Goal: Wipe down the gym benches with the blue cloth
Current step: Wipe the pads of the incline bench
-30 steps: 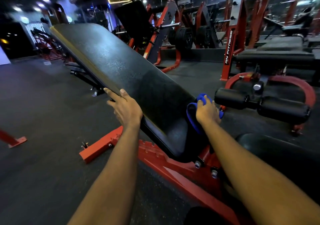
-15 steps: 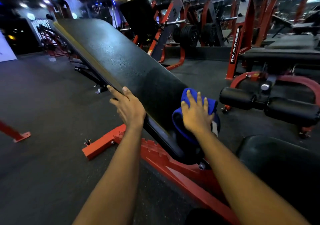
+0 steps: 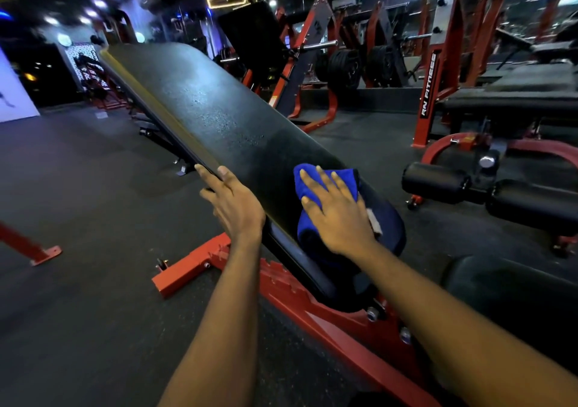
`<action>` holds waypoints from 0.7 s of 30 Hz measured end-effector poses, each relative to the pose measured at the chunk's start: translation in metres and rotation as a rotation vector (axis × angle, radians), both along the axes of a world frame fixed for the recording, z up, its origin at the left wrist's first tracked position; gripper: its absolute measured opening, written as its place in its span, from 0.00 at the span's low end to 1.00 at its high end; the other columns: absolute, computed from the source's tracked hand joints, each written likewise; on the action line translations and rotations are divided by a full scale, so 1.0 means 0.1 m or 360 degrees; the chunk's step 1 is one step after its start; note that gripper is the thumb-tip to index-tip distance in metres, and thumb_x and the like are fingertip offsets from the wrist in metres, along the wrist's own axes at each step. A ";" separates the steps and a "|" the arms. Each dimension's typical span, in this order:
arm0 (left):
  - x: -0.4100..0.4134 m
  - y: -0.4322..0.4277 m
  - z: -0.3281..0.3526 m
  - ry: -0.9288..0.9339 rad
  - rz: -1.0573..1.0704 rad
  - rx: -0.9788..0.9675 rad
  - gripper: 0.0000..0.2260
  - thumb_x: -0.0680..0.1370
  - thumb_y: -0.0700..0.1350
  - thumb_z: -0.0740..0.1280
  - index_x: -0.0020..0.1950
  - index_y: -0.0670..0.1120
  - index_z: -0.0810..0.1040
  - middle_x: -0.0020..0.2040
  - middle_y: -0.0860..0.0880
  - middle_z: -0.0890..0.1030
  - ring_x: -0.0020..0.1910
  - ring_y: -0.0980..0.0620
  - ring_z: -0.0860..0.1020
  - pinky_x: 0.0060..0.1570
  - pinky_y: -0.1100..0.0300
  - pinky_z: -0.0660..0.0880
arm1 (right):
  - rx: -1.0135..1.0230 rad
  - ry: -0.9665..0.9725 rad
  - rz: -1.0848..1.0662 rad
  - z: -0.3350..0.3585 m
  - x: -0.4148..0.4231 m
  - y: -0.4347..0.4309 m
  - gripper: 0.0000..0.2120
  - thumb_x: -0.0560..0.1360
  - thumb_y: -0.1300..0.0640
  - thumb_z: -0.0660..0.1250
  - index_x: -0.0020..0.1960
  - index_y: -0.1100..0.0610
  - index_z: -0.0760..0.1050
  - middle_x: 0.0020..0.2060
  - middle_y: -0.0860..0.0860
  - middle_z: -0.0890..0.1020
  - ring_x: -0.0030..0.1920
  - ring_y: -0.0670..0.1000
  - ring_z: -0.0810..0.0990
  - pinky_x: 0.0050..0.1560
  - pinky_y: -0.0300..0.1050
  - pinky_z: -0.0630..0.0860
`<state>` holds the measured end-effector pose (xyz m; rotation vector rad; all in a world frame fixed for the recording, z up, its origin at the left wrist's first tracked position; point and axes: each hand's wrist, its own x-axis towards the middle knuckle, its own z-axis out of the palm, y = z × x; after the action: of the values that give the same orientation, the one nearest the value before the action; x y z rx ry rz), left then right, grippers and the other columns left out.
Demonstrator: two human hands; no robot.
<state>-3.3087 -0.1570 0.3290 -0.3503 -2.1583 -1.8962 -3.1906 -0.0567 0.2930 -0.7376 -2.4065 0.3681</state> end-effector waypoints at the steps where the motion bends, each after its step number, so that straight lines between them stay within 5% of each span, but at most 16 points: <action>1: -0.02 0.01 -0.01 0.0000 0.0001 -0.0001 0.25 0.84 0.56 0.45 0.81 0.52 0.47 0.70 0.38 0.65 0.63 0.34 0.71 0.62 0.47 0.65 | -0.0021 -0.0013 0.0020 0.07 -0.12 0.18 0.25 0.82 0.42 0.51 0.78 0.38 0.53 0.79 0.42 0.53 0.79 0.50 0.50 0.75 0.62 0.53; 8: -0.05 0.02 -0.02 0.0013 0.0023 0.0030 0.25 0.85 0.55 0.46 0.81 0.51 0.49 0.70 0.39 0.65 0.62 0.35 0.71 0.60 0.50 0.65 | -0.0193 -0.0112 0.0030 0.45 -0.79 0.99 0.25 0.83 0.42 0.51 0.78 0.38 0.53 0.80 0.47 0.52 0.79 0.56 0.53 0.75 0.63 0.54; 14: -0.03 0.02 -0.01 0.0001 0.0023 0.0052 0.25 0.84 0.57 0.45 0.81 0.52 0.49 0.71 0.39 0.64 0.64 0.34 0.70 0.63 0.47 0.65 | 0.0137 -0.0055 0.0173 0.18 -0.29 0.37 0.24 0.82 0.43 0.54 0.78 0.39 0.57 0.79 0.45 0.56 0.78 0.52 0.54 0.76 0.54 0.56; 17: -0.05 0.03 -0.01 0.0002 0.0029 0.0066 0.25 0.85 0.56 0.45 0.81 0.51 0.49 0.70 0.38 0.65 0.63 0.33 0.71 0.62 0.48 0.64 | 0.0315 0.0000 0.0300 0.00 0.03 0.00 0.27 0.79 0.39 0.46 0.77 0.38 0.56 0.79 0.43 0.57 0.78 0.49 0.54 0.74 0.50 0.57; 21: -0.09 0.05 -0.05 0.0029 0.0048 0.0066 0.25 0.84 0.56 0.45 0.81 0.52 0.50 0.68 0.39 0.66 0.61 0.34 0.72 0.62 0.49 0.64 | 0.0288 -0.0041 0.0238 0.13 -0.30 0.07 0.26 0.81 0.39 0.47 0.78 0.37 0.51 0.79 0.43 0.54 0.79 0.49 0.52 0.75 0.55 0.56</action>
<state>-3.3179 -0.1518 0.3243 -0.3237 -2.0974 -1.9113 -3.2201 -0.0501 0.3059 -0.4864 -2.4869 0.1973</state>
